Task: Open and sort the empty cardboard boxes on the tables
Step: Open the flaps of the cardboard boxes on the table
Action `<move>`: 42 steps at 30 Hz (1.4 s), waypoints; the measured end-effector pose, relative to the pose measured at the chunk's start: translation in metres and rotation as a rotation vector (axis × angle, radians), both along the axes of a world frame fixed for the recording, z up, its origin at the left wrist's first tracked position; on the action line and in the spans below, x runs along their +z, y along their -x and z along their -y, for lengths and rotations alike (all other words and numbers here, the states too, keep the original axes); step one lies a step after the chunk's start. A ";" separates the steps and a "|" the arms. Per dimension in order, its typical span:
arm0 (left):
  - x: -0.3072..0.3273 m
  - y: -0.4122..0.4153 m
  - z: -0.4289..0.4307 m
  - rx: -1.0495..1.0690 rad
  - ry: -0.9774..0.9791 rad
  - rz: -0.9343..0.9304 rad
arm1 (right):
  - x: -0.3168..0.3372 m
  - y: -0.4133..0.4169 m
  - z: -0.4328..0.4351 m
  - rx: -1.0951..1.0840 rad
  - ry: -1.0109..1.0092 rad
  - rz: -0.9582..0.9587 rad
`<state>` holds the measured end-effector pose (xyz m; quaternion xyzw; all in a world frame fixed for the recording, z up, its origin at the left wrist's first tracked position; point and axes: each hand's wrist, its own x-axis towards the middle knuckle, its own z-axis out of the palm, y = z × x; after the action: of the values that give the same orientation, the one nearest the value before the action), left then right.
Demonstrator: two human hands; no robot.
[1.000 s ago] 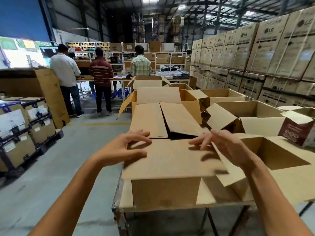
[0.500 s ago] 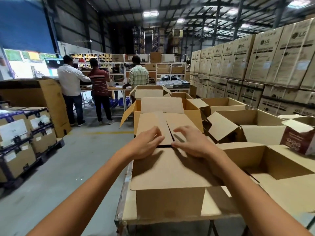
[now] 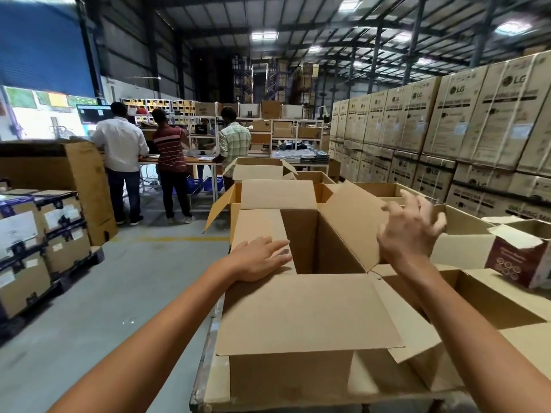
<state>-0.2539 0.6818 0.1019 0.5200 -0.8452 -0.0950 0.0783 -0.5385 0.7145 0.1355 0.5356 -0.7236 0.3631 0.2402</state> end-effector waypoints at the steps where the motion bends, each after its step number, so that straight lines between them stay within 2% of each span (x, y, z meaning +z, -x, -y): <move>1: 0.001 0.002 0.000 -0.004 0.001 0.012 | -0.008 0.003 0.002 -0.035 -0.073 -0.019; 3: 0.001 0.005 0.001 -0.017 0.000 0.033 | -0.022 0.003 0.000 0.047 -0.217 0.029; 7: 0.004 0.011 0.004 -0.033 0.005 0.044 | -0.027 -0.015 0.003 0.347 -0.580 0.238; 9: 0.009 0.020 0.005 -0.100 0.001 -0.015 | -0.021 -0.031 0.007 0.375 -0.761 0.241; 11: 0.012 0.031 0.007 -0.197 -0.056 -0.085 | -0.018 -0.046 0.010 0.356 -0.861 0.187; 14: 0.019 0.046 0.012 -0.220 -0.099 -0.066 | -0.018 -0.053 0.011 0.317 -0.912 0.138; 17: 0.038 0.054 0.018 -0.193 0.043 0.045 | -0.022 -0.047 0.012 0.293 -0.922 0.139; 20: 0.083 0.050 0.021 -0.168 0.155 0.164 | -0.027 -0.041 0.014 0.286 -0.894 0.156; 23: 0.135 0.026 0.022 -0.078 0.097 0.199 | -0.030 -0.038 0.016 0.288 -0.863 0.173; 25: 0.159 -0.001 0.026 0.031 0.066 0.296 | -0.032 -0.038 0.018 0.287 -0.854 0.175; 28: 0.159 -0.043 0.035 0.214 -0.085 0.352 | -0.033 -0.039 0.021 0.285 -0.852 0.148; 30: 0.133 -0.063 0.033 0.320 -0.176 0.296 | -0.034 -0.040 0.023 0.286 -0.856 0.126; 33: 0.071 -0.067 0.023 0.410 -0.122 0.187 | -0.032 -0.043 0.022 0.304 -0.859 0.105; 35: 0.033 -0.051 0.010 0.451 -0.141 -0.055 | -0.031 -0.044 0.020 0.313 -0.865 0.095; 38: 0.007 -0.035 0.000 0.501 -0.272 -0.436 | -0.030 -0.044 0.019 0.321 -0.877 0.085; 42: 0.006 -0.044 0.017 0.449 -0.230 -0.437 | -0.030 -0.042 0.024 0.343 -0.917 0.078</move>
<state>-0.2099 0.6647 0.1075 0.6661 -0.6566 -0.2792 0.2175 -0.4967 0.6910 0.1051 0.6837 -0.7187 0.0610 -0.1108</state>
